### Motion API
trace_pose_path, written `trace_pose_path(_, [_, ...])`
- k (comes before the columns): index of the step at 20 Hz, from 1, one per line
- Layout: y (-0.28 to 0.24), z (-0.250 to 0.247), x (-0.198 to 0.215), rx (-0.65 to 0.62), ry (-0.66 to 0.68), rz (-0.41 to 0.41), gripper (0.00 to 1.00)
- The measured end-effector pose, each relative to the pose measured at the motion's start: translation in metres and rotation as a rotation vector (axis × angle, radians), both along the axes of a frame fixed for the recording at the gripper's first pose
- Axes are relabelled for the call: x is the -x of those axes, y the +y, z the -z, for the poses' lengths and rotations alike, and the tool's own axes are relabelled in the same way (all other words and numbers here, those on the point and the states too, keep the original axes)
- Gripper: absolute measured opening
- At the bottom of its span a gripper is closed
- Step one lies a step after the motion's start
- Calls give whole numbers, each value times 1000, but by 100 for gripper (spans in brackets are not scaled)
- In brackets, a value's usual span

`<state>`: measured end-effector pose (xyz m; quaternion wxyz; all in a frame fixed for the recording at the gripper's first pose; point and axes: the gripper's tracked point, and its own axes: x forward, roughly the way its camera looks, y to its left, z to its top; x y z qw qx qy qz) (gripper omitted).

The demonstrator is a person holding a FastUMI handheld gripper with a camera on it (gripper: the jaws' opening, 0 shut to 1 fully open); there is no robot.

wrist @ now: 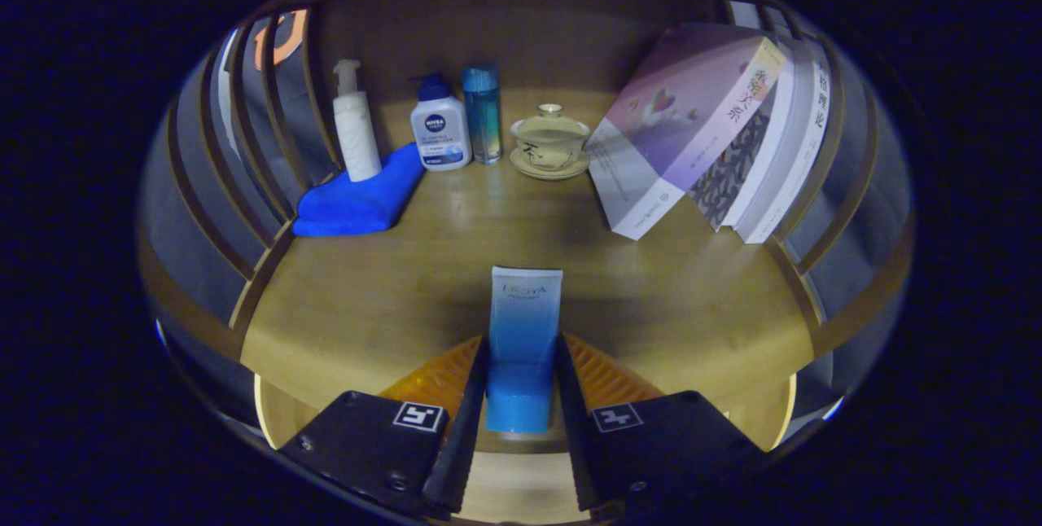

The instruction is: Pull open the drawer, take out the items inside it, and place them on the countertop above the cabinet.

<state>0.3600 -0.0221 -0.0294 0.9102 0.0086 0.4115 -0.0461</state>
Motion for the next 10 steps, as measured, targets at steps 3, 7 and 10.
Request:
trace_pose_path(3, [2, -7, 7, -43, -82, -4, 57])
trace_pose_path(7, [-2, -35, 31, -141, -242, 45, 75])
trace_pose_path(10, [-3, -49, 72, -179, -328, 44, 80])
